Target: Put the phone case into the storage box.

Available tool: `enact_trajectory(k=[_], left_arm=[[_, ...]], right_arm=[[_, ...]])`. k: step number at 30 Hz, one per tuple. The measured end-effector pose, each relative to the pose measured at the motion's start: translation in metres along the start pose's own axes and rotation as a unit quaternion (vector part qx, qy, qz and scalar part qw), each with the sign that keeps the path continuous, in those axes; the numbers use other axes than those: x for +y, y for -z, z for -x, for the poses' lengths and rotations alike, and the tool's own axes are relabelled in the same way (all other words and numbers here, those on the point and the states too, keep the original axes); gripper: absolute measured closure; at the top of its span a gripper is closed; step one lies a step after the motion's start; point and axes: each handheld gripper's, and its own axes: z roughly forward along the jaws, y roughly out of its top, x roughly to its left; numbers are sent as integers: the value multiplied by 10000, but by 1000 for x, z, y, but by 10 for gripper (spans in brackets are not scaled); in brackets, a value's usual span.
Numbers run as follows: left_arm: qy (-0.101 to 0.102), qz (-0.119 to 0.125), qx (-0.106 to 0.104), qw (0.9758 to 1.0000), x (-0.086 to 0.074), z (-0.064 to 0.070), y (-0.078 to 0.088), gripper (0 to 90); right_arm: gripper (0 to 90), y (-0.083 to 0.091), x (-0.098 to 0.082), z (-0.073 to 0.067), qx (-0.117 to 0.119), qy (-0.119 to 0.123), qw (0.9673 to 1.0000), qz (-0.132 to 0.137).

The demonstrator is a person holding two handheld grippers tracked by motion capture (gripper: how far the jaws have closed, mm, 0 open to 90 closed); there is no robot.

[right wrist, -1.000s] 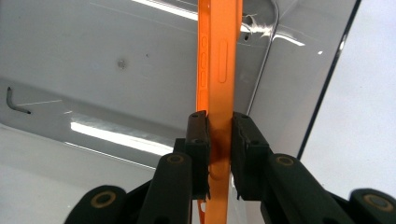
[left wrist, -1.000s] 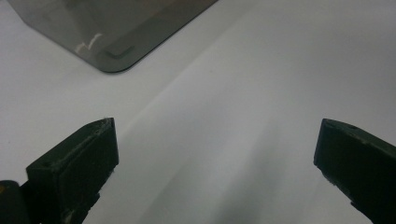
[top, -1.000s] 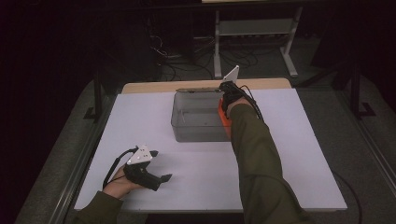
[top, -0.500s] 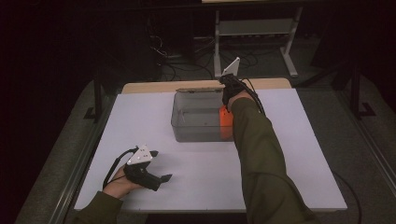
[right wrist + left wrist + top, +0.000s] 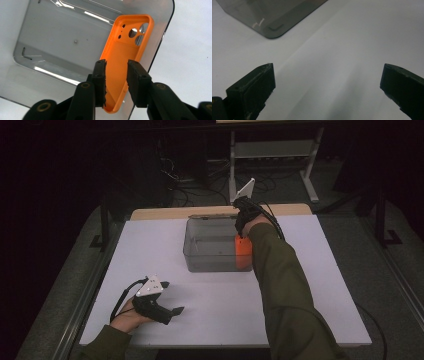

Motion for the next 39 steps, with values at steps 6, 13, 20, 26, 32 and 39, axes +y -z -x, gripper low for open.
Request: enact_trajectory(k=[6, 13, 20, 26, 32, 39], left_arm=[[4, 2, -1, 10000, 0, 0, 0, 0], [11, 4, -4, 10000, 0, 0, 0, 0], [9, -1, -2, 10000, 0, 0, 0, 0], [13, -5, -2, 10000, 0, 0, 0, 0], [19, -3, -2, 10000, 0, 0, -1, 0], [18, -14, -10, 10000, -1, -1, -1, 0]], right_arm=[[554, 3, -2, 3, 17, 68, 9999, 110], [407, 6, -4, 5, 36, 218, 9993, 291], [274, 7, -7, 5, 44, 406, 9983, 405], [152, 10, -10, 5, 98, 528, 9971, 545], [65, 9, -14, 5, 89, 612, 9953, 749], [0, 7, -21, 10, 212, 689, 9928, 957]])
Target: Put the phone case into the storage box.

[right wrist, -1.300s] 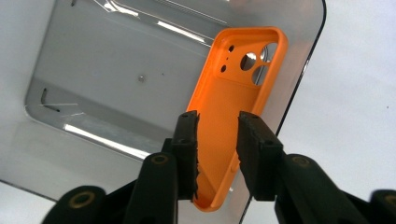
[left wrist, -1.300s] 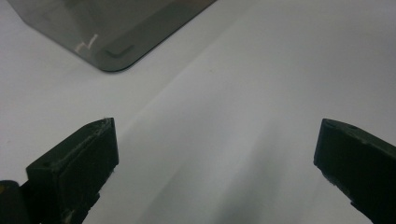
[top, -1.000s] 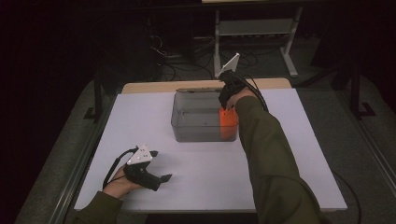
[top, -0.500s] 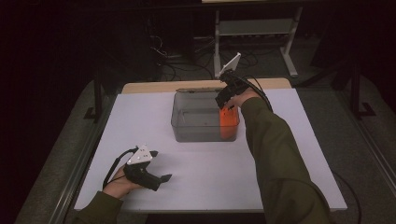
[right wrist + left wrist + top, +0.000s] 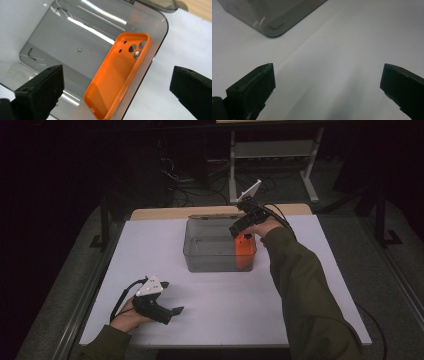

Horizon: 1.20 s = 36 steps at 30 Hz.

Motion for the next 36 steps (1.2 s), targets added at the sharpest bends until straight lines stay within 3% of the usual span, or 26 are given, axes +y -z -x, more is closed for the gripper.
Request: enact_trajectory(k=[20, 36], left_arm=[[105, -3, 9, 9999, -3, -5, 0, 0], [148, -4, 106, 9998, -2, -14, 1, 0]], right_arm=[[0, 1, -35, 12, 377, 540, 9957, 649], [0, 16, -67, 10, 661, 977, 9845, 1296]])
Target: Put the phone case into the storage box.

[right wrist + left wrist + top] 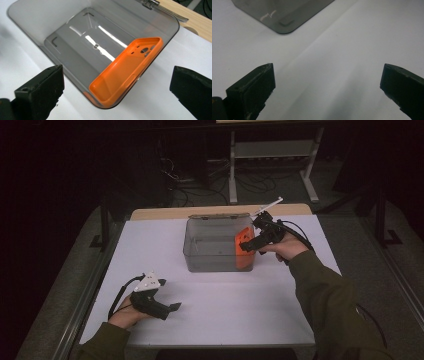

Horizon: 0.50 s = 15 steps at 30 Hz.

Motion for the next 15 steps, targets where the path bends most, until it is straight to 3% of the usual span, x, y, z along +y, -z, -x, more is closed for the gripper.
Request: enact_trajectory(k=[7, 15], left_arm=[[24, 70, 14, 10000, 1, -1, 3, 0], [27, 59, 15, 10000, 0, 0, 3, 0]], right_arm=[[0, 2, -10, -9, 59, 177, 9998, 83], [0, 9, -27, -12, 127, 204, 9992, 324]])
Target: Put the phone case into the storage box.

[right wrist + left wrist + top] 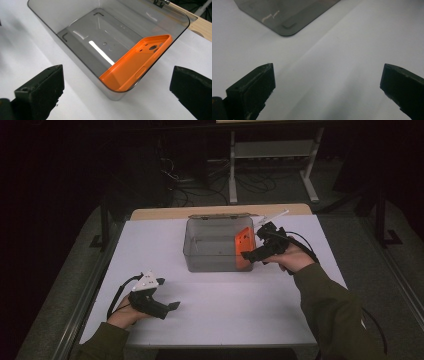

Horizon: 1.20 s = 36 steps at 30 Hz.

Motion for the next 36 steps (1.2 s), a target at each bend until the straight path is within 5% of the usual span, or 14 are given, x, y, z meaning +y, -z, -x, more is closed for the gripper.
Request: enact_trajectory(k=[18, 36], left_arm=[[-22, -53, 18, 10000, -1, 1, 0, 0], [-35, -85, 9, 10000, -2, 2, -1, 0]], right_arm=[[0, -5, -50, -9, 38, 116, 9988, 474], [0, -4, -96, -10, 68, -50, 9970, 773]])
